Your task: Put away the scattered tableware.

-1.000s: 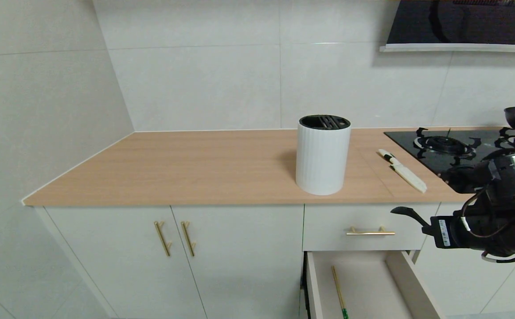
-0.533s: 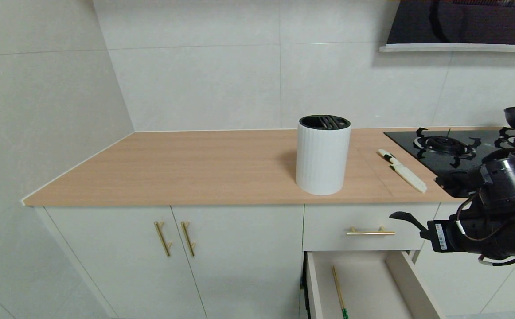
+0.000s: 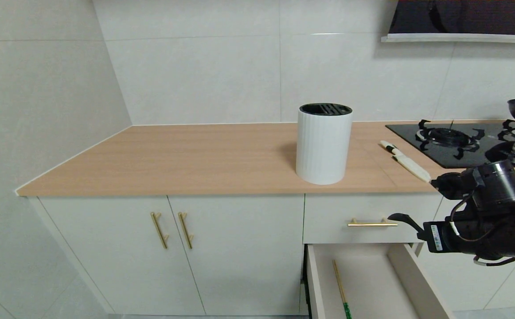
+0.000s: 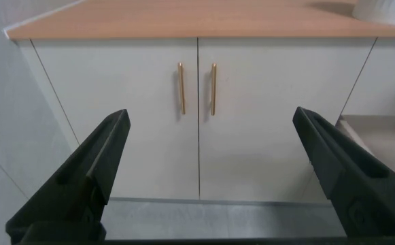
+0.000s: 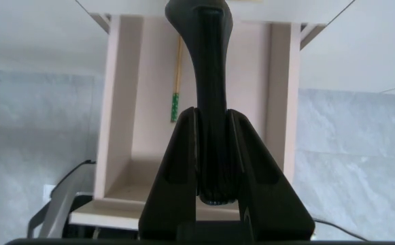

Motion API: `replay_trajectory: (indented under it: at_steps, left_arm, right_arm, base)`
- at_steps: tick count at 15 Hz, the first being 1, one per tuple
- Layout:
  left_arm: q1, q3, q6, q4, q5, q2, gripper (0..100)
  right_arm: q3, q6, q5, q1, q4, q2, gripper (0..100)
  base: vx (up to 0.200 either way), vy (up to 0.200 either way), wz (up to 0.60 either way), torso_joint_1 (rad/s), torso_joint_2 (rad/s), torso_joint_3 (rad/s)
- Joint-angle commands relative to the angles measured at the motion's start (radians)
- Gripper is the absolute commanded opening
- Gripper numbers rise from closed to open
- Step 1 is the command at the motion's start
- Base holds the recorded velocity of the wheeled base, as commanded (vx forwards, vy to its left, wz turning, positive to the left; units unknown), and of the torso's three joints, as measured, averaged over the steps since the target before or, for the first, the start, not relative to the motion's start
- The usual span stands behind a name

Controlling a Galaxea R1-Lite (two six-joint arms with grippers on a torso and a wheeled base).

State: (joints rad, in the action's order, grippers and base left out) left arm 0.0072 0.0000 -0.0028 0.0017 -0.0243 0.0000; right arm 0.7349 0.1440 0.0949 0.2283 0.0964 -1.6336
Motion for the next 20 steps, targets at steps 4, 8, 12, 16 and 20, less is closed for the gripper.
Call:
replay_trajectory:
  at_steps: [4,8,12,16,20]
  left_arm:
    - [0.000,0.000,0.000,0.000,0.000,0.002,100]
    - [0.000,0.000,0.000,0.000,0.000,0.000,100]
    - [0.000,0.000,0.000,0.001,0.000,0.002,100]
    - [0.000,0.000,0.000,0.000,0.000,0.002,100]
    - [0.000,0.000,0.000,0.000,0.000,0.000,100]
  right_arm:
    - [-0.005,-0.003,0.000,0.002,0.000,-0.012,0]
    - [-0.006,-0.004,0.002,0.003,0.000,-0.028,0]
    - [-0.006,-0.004,0.003,0.005,0.000,-0.031,0]
    - [-0.006,-0.004,0.003,0.006,0.000,-0.031,0]
    - [-0.006,-0.004,0.003,0.008,0.000,-0.032,0]
  base:
    - [0.000,0.000,0.00,-0.196,0.48,0.282]
    - [0.000,0.000,0.00,-0.184,0.48,0.290]
    - [0.000,0.000,0.00,-0.149,0.46,0.301]
    - [0.000,0.000,0.00,-0.113,0.45,0.334]
    - [0.000,0.000,0.00,-0.025,0.13,0.092]
